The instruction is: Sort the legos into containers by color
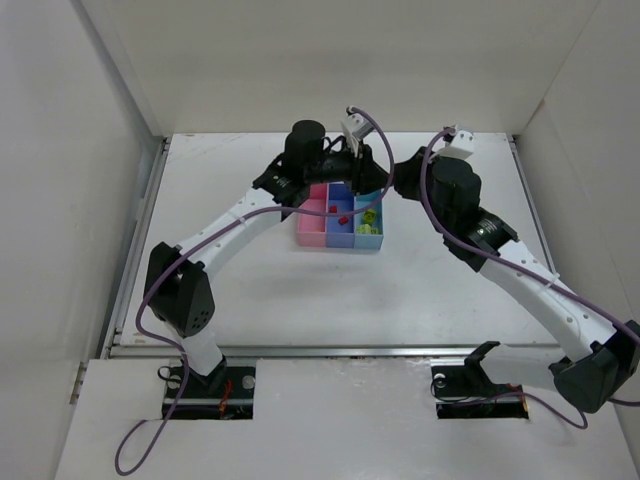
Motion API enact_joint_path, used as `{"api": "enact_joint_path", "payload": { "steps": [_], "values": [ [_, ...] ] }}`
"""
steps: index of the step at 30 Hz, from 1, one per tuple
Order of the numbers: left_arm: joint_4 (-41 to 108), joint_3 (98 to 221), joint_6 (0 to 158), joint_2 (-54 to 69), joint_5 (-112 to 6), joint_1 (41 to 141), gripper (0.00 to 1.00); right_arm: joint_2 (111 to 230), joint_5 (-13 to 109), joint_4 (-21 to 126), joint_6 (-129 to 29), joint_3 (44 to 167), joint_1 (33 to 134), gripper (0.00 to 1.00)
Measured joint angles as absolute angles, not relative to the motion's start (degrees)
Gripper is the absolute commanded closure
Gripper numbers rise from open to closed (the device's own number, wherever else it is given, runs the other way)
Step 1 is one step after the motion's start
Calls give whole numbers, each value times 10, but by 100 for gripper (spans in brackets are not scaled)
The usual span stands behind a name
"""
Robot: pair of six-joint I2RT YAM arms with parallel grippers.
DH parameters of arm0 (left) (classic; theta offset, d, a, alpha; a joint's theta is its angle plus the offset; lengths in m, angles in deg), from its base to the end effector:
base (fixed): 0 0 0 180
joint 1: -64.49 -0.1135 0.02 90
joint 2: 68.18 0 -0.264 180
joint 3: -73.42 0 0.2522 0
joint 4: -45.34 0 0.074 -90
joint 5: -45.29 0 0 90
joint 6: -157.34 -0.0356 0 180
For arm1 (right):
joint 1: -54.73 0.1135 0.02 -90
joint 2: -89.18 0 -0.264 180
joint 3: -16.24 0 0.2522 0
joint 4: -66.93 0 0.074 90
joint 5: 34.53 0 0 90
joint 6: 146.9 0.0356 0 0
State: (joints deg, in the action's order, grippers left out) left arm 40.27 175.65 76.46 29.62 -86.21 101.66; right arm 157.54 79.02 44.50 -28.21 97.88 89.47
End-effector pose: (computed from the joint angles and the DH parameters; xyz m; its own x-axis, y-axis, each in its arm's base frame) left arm 0.3108 -0.2653 0.3934 -0.1642 -0.0245 -0.9861 0.9667 0.1951 -0.1658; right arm 0.2328 0.1441 0.3999 -0.2098 0.3901 -0.8966 -0.1112 0.9015 0.4182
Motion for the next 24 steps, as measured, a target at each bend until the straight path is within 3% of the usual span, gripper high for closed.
{"api": "enact_joint_path", "payload": {
  "steps": [24],
  "values": [
    [271,1730,592,297,-724,1018,100,1592,876,453,-321,1004,897,100]
  ]
}}
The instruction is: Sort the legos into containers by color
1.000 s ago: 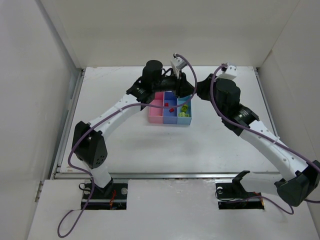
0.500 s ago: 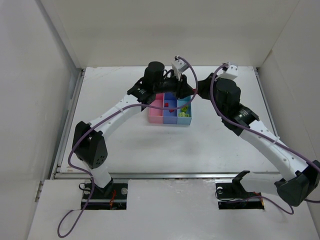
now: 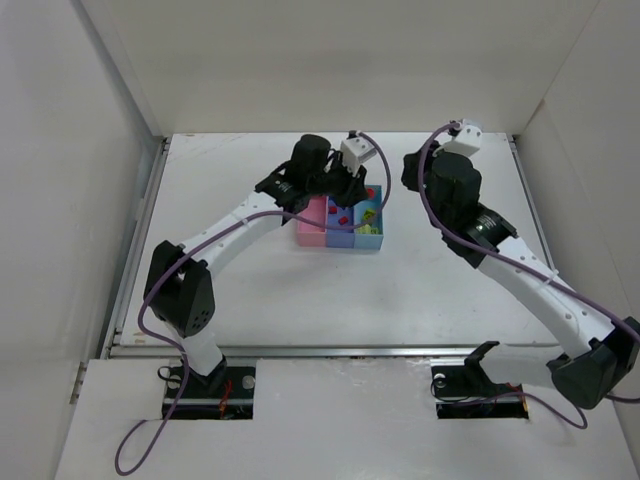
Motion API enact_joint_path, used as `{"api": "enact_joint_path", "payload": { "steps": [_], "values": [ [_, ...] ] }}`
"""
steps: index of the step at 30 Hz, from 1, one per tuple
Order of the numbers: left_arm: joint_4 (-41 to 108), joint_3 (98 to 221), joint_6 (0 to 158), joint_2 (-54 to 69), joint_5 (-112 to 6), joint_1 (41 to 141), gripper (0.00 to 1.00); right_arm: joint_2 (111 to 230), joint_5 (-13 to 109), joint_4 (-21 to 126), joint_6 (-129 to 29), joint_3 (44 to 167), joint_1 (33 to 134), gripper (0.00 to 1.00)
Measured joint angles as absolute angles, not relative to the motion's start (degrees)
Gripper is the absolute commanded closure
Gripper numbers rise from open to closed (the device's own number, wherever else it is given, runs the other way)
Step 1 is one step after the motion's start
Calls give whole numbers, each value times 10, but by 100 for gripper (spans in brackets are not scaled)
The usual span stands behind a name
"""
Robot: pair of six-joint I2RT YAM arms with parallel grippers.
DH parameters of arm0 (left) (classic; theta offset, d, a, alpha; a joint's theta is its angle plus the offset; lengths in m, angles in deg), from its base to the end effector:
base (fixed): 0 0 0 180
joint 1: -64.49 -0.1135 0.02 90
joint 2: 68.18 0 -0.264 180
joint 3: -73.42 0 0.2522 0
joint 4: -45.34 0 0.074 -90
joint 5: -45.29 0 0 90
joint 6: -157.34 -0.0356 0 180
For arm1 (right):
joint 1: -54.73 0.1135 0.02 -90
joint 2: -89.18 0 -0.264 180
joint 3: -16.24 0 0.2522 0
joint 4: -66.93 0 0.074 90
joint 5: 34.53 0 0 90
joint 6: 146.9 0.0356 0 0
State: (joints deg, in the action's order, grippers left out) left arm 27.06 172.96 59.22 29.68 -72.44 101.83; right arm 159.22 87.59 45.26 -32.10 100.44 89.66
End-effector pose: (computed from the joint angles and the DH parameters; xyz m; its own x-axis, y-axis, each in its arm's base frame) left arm 0.3154 -0.2614 0.3523 -0.0990 0.2327 -0.9675 0.9146 0.4045 0.0038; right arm 0.2385 0.1435 0.4097 -0.1194 0.3499 -0.9291 -0.0030 0.9357 0.3528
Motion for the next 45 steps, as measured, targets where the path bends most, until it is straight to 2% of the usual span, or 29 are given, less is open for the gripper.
{"api": "enact_joint_path", "payload": {
  "steps": [15,37,38,42,45],
  "values": [
    [300,1632,543,297,-571,998,100,1494,951,454,-337,918,891,100],
    [369,1580,530,297,-556,992,100,1474,967,420,-347,891,888,100],
    [372,1576,530,297,-555,993,100,1474,967,420,-347,891,888,100],
    [379,1563,529,297,-549,997,87,1474,967,420,-347,891,888,100],
    [383,1558,528,297,-547,998,83,1474,967,420,-347,891,888,100]
  ]
}}
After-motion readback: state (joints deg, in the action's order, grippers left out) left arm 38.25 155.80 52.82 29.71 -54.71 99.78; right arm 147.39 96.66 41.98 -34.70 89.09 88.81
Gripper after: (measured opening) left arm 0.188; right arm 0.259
